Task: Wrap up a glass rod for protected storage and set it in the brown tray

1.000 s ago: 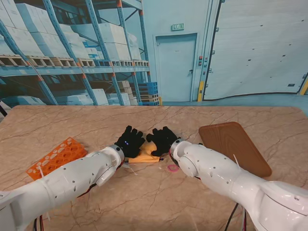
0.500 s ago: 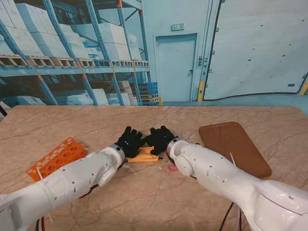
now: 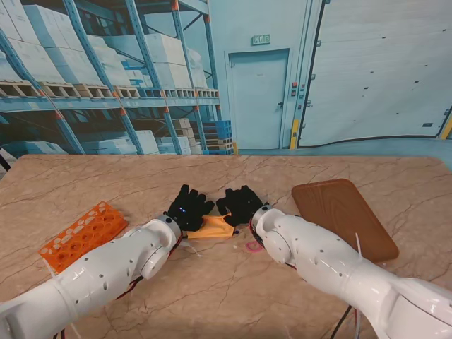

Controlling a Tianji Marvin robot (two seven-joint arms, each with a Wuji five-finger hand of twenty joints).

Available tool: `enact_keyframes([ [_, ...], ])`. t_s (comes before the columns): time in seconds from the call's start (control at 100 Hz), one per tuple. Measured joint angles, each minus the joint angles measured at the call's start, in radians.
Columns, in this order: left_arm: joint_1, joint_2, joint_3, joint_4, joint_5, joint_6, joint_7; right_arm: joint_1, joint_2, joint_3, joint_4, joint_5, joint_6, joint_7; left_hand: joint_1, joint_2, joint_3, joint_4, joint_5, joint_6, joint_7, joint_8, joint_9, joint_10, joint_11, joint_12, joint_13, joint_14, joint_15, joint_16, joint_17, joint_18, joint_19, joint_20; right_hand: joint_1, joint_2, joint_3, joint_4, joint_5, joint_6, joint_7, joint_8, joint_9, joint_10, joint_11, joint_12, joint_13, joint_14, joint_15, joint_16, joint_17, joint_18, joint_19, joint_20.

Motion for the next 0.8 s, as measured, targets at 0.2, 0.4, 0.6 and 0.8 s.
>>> enact_keyframes([
  [0.2,0.013,0.004,-0.027,-0.016,0.004,-0.011,0.006,-0.012,0.009,0.022,-0.019,0.0,-0.004,0.003,0.01,0.0,0.0,0.0,0.065,-0.003,-0.041,-0.063,0.01,-0.001,0.004,0.001,0.008,0.0,0.01,0.0,0.0,0.0,0.0,0.0,0.009,0.005,-0.027,0.001,0.004,-0.004,-0.014,-0.011,0.0,-0.002,0.0,0.0,0.0,0.0,-0.007,-0.001,-0.001,0.0,-0.007,0.0],
  [0.4,0.038,0.01,-0.068,-0.039,0.018,-0.033,0.018,-0.035,0.028,0.06,-0.067,-0.005,-0.015,0.015,0.01,0.0,0.015,0.0,0.103,0.002,-0.053,-0.115,0.022,-0.012,0.012,0.004,0.009,0.0,0.01,0.0,0.005,0.004,0.0,0.0,0.009,0.005,-0.038,0.001,0.012,-0.026,-0.015,0.011,0.0,-0.002,0.0,-0.001,0.001,0.0,-0.011,-0.002,-0.001,0.0,-0.011,0.0],
  [0.6,0.07,0.028,-0.119,-0.085,0.061,-0.078,0.018,-0.056,0.052,0.092,-0.118,-0.023,-0.038,0.039,0.009,0.0,0.051,0.0,0.126,0.013,-0.055,-0.118,0.023,-0.013,0.012,0.004,0.01,0.0,0.01,0.0,0.005,0.005,0.0,0.0,0.009,0.005,-0.038,0.001,0.024,-0.03,-0.038,0.019,0.0,-0.002,-0.001,-0.001,0.001,0.0,-0.011,-0.002,-0.002,0.0,-0.011,0.0],
  [0.8,0.121,0.055,-0.183,-0.153,0.121,-0.142,0.003,-0.088,0.083,0.13,-0.182,-0.06,-0.072,0.065,0.006,-0.001,0.074,0.0,0.126,0.014,-0.055,-0.128,0.034,-0.025,0.015,0.004,0.01,0.0,0.01,-0.001,0.005,0.006,0.0,0.0,0.009,0.004,-0.037,0.0,0.059,-0.033,-0.063,0.02,0.029,-0.005,-0.023,-0.003,0.018,-0.001,-0.014,-0.002,-0.002,0.0,-0.013,0.0],
])
